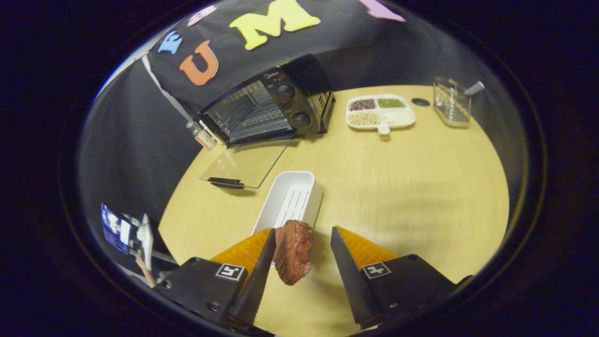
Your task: Open the toaster oven, put the food inside, and close the toaster oven door.
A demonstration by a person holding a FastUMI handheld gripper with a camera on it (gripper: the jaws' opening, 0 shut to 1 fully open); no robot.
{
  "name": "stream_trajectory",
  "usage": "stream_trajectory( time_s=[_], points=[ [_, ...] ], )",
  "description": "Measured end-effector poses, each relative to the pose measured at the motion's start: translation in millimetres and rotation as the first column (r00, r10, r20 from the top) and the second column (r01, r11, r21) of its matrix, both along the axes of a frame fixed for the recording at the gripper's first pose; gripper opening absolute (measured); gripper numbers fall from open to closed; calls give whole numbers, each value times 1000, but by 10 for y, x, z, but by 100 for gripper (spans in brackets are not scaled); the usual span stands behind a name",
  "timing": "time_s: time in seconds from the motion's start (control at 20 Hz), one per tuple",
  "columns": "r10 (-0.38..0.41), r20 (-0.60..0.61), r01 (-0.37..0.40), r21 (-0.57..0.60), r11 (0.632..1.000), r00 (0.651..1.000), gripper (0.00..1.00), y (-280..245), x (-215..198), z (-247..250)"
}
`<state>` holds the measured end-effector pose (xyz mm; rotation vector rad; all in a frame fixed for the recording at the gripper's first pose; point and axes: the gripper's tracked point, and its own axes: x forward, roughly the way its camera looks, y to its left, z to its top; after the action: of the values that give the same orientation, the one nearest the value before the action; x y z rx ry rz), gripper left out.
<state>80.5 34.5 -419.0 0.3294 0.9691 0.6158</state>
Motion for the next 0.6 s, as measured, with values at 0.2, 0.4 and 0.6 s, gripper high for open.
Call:
stream_trajectory(
  time_s=[0.2,0.4,0.6],
  points=[
    [-25,-141,44,135,990,990,45,66,-32,27],
    [-43,-179,72,160,985,983,20,105,-63,87],
    [-87,-130,104,134,985,988,17,111,-91,328]
  ],
)
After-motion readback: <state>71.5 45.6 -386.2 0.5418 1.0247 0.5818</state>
